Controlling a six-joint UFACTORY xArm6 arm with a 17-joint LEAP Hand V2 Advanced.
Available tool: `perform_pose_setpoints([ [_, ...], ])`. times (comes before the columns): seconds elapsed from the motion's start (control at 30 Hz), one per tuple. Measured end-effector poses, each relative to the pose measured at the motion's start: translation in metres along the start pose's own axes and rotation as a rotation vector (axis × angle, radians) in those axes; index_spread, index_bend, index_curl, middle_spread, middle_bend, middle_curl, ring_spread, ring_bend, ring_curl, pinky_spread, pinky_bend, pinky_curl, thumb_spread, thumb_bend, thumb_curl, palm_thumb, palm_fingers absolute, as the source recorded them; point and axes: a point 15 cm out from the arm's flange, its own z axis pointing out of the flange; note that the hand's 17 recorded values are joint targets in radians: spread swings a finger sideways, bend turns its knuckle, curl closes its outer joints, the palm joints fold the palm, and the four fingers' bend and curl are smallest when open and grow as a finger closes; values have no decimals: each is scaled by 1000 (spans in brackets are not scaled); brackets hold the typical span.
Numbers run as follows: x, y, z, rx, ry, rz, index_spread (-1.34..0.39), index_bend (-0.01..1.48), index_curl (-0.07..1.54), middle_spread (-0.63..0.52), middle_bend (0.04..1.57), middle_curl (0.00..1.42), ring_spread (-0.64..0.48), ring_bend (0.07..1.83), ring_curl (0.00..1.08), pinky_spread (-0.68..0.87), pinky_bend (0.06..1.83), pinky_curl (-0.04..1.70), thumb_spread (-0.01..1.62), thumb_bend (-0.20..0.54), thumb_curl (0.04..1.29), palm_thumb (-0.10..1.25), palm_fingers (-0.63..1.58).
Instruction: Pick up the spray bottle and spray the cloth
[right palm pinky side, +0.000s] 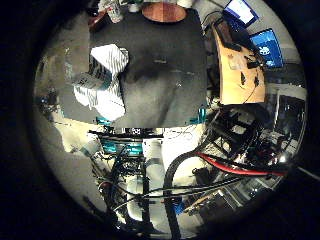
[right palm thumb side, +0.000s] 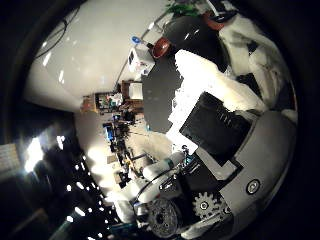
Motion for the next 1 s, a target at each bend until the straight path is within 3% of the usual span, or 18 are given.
perform_pose_setpoints([
  [0.27,5,14,-21,-12,21,-15,-299,1121,666,-206,1309,758,-221,1411,658,-292,1328,652,963,-11,920,951,1186],
  [0.73,30,-5,28,-180,55,17,-298,1120,664,-206,1309,758,-221,1412,657,-292,1328,652,962,-12,928,946,1186],
  [0.93,24,-9,7,-65,15,-5,-307,1099,660,-205,1287,745,-226,1374,634,-344,1281,620,979,-30,907,874,1177],
  [1.0,23,-16,-5,25,1,3,-350,916,619,-211,1234,703,-244,1348,598,-452,1210,566,946,-64,868,750,1089],
])
